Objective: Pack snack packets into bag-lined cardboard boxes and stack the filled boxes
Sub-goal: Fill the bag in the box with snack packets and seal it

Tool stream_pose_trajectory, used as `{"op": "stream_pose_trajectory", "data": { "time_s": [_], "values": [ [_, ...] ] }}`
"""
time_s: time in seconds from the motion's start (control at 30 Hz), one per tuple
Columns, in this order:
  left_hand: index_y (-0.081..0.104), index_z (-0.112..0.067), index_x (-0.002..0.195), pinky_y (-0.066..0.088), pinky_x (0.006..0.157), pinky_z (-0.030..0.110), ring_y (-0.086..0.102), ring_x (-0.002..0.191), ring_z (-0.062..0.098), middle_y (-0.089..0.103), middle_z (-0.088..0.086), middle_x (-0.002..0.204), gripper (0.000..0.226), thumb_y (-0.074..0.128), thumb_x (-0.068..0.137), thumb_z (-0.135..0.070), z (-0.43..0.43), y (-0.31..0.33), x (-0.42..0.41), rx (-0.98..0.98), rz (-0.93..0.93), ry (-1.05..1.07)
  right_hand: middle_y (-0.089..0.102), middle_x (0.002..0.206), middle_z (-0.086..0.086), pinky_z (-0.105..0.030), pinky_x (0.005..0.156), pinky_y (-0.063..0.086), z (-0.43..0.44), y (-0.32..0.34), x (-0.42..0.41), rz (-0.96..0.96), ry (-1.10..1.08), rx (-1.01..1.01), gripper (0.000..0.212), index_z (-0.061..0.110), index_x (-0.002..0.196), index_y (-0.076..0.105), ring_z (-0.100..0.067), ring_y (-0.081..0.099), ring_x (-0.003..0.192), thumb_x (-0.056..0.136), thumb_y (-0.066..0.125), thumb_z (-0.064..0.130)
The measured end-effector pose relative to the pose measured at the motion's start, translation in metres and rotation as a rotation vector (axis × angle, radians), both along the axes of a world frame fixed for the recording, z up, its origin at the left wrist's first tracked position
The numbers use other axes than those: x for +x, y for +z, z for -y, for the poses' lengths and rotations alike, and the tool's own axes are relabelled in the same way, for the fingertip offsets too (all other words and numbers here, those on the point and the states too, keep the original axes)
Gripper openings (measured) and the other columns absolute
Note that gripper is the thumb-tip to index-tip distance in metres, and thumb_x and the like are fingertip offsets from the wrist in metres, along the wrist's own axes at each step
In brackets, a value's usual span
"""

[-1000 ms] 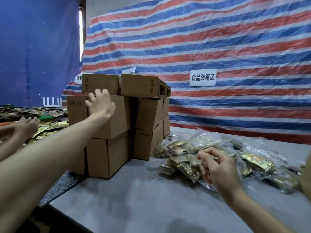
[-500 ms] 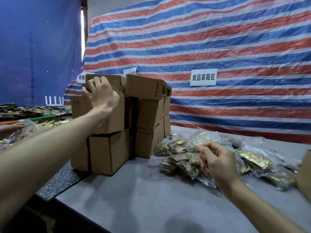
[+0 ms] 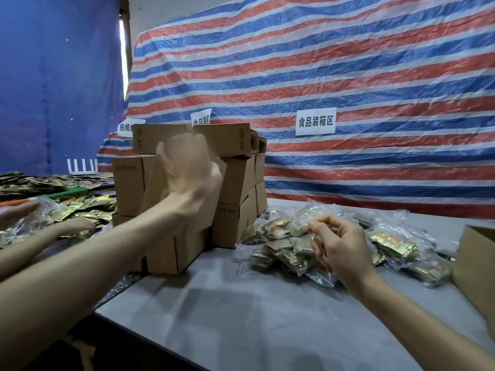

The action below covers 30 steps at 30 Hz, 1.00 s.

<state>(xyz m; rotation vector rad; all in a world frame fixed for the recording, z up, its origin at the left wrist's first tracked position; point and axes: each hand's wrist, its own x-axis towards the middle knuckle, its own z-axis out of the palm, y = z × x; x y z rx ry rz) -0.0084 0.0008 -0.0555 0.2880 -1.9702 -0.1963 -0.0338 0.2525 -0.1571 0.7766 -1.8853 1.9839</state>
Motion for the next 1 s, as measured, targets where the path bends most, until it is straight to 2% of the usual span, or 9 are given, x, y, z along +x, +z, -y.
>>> {"op": "stream_pose_trajectory", "data": {
  "time_s": [0.17, 0.3, 0.43, 0.5, 0.57, 0.67, 0.77, 0.9, 1.0],
  "values": [
    [0.057, -0.007, 0.102, 0.027, 0.115, 0.054, 0.047, 0.117, 0.033, 0.058, 0.013, 0.111, 0.015, 0.062, 0.088, -0.012, -0.046, -0.023, 0.014, -0.062, -0.013, -0.246, 0.049, 0.050, -0.002, -0.024, 0.040, 0.032, -0.027, 0.002, 0.004, -0.003, -0.085, 0.031, 0.020, 0.005, 0.080, 0.066, -0.015, 0.041, 0.043, 0.099, 0.059, 0.007],
    [0.054, -0.013, 0.099, 0.046, 0.091, 0.036, 0.046, 0.104, 0.018, 0.052, 0.000, 0.104, 0.018, 0.070, 0.089, -0.012, -0.079, -0.052, 0.020, -0.059, -0.015, -0.575, 0.067, 0.071, 0.005, -0.028, 0.056, 0.051, -0.056, -0.004, 0.004, 0.002, -0.278, 0.102, 0.008, 0.020, 0.091, 0.066, -0.007, 0.060, 0.058, 0.092, 0.073, 0.017],
    [0.052, -0.024, 0.100, 0.051, 0.082, 0.019, 0.055, 0.103, 0.006, 0.053, -0.008, 0.106, 0.023, 0.069, 0.093, -0.011, -0.098, -0.086, 0.014, 0.150, 0.055, -0.860, 0.066, 0.108, 0.001, -0.024, 0.078, 0.051, -0.092, -0.021, -0.001, 0.118, -0.373, 0.131, 0.053, 0.027, 0.116, 0.057, -0.008, 0.064, 0.098, 0.074, 0.084, 0.044],
    [0.052, -0.027, 0.099, 0.052, 0.080, 0.013, 0.055, 0.107, -0.008, 0.055, -0.010, 0.109, 0.025, 0.068, 0.094, -0.008, -0.107, -0.105, 0.009, 0.264, 0.057, -0.969, 0.059, 0.122, 0.002, -0.023, 0.081, 0.048, -0.110, -0.034, -0.002, 0.189, -0.363, 0.187, 0.082, 0.025, 0.132, 0.051, -0.011, 0.059, 0.109, 0.062, 0.080, 0.057],
    [0.053, -0.023, 0.101, 0.050, 0.081, 0.007, 0.053, 0.109, -0.018, 0.057, -0.011, 0.113, 0.023, 0.065, 0.094, -0.005, -0.115, -0.124, 0.006, 0.372, 0.050, -1.065, 0.053, 0.133, 0.001, -0.028, 0.091, 0.047, -0.127, -0.048, -0.001, 0.256, -0.325, 0.229, 0.099, 0.025, 0.143, 0.044, -0.015, 0.056, 0.116, 0.060, 0.084, 0.060],
    [0.054, -0.017, 0.102, 0.051, 0.085, 0.008, 0.054, 0.113, -0.013, 0.058, -0.008, 0.115, 0.019, 0.063, 0.094, -0.002, -0.124, -0.147, -0.003, 0.429, 0.053, -1.151, 0.047, 0.141, 0.000, -0.038, 0.105, 0.042, -0.148, -0.068, -0.005, 0.329, -0.232, 0.243, 0.115, 0.028, 0.151, 0.035, -0.021, 0.048, 0.129, 0.054, 0.087, 0.062],
    [0.054, -0.017, 0.105, 0.053, 0.093, 0.016, 0.055, 0.120, 0.000, 0.057, -0.019, 0.114, 0.016, 0.062, 0.094, -0.009, -0.133, -0.162, -0.015, 0.471, 0.038, -1.211, 0.054, 0.141, 0.001, -0.037, 0.103, 0.046, -0.162, -0.082, -0.010, 0.363, -0.135, 0.193, 0.115, 0.033, 0.147, 0.038, -0.019, 0.054, 0.127, 0.047, 0.088, 0.060],
    [0.053, -0.018, 0.111, 0.053, 0.102, 0.027, 0.050, 0.133, 0.013, 0.054, -0.012, 0.130, 0.018, 0.062, 0.096, -0.020, -0.151, -0.177, -0.031, 0.507, 0.012, -1.294, 0.074, 0.117, 0.002, -0.030, 0.080, 0.059, -0.170, -0.095, -0.015, 0.346, -0.117, 0.085, 0.117, 0.031, 0.137, 0.050, -0.018, 0.071, 0.106, 0.033, 0.093, 0.066],
    [0.044, -0.023, 0.132, 0.050, 0.106, 0.034, 0.042, 0.142, 0.015, 0.043, -0.002, 0.148, 0.049, 0.068, 0.089, -0.022, -0.159, -0.192, -0.049, 0.542, -0.003, -1.253, 0.075, 0.113, 0.000, -0.032, 0.076, 0.061, -0.174, -0.106, -0.016, 0.313, -0.134, 0.047, 0.100, 0.026, 0.134, 0.055, -0.020, 0.073, 0.103, 0.044, 0.092, 0.049]
  ]
}}
